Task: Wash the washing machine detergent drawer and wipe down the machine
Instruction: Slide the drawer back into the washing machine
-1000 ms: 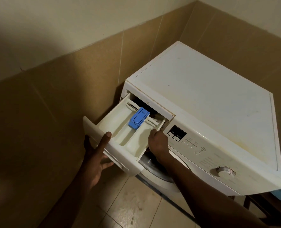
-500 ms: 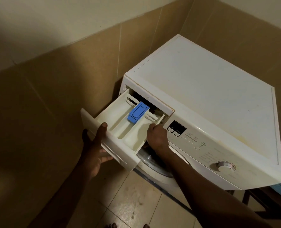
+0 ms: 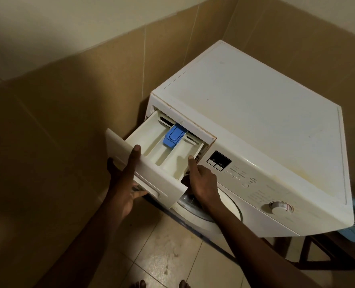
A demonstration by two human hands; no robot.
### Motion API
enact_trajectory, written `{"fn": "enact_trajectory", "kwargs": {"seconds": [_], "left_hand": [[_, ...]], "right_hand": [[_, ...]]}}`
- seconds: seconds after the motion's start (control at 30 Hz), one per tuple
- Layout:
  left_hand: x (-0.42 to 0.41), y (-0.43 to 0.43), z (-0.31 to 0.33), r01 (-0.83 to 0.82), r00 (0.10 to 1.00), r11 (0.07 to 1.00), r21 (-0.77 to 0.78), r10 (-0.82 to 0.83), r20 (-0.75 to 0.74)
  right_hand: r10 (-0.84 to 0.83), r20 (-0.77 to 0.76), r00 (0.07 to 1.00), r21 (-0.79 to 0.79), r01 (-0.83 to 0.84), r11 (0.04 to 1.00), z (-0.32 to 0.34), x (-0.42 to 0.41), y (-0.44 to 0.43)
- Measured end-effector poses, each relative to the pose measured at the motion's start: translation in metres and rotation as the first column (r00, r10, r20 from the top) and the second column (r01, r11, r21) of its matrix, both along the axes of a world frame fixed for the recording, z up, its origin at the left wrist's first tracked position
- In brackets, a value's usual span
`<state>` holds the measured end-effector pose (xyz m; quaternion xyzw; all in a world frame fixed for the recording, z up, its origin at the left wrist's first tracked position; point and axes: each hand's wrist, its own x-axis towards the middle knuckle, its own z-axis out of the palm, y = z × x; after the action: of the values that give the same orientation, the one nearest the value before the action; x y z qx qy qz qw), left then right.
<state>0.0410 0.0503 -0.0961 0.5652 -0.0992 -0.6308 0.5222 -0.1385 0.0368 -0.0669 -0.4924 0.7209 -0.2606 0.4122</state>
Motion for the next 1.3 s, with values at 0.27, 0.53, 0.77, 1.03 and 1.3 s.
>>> {"fn": "enact_trajectory", "kwargs": {"seconds": [0.27,0.53,0.77,1.03,1.3], "left_hand": [[-0.013,-0.011,0.006,-0.017,0.999,1.0,0.027,0.016,0.045],[-0.011,-0.009,0.005,0.001,0.999,1.0,0.024,-0.002,0.04],[-0.017,-0.02,0.014,-0.049,0.992,0.999,0.02,0.047,0.116],[-0.032,-0.03,0.011,0.071,0.997,0.993,-0.096,-0.067,0.041],[-0.043,-0.058,0.007,0.063,0.998,0.991,-0.12,-0.059,0.038]], "right_hand": [[-0.099,-0.064,0.993,-0.164,0.087,0.983,-0.005,-0.008,-0.006],[0.186,0.06,0.981,-0.488,-0.134,0.862,0.022,0.004,0.003],[0.325,-0.395,0.859,-0.517,-0.5,0.694,-0.001,0.018,0.007],[0.149,-0.453,0.879,-0.548,-0.406,0.732,0.0,0.004,-0.009],[-0.007,-0.565,0.825,-0.556,-0.375,0.742,0.011,-0.005,-0.04]]}}
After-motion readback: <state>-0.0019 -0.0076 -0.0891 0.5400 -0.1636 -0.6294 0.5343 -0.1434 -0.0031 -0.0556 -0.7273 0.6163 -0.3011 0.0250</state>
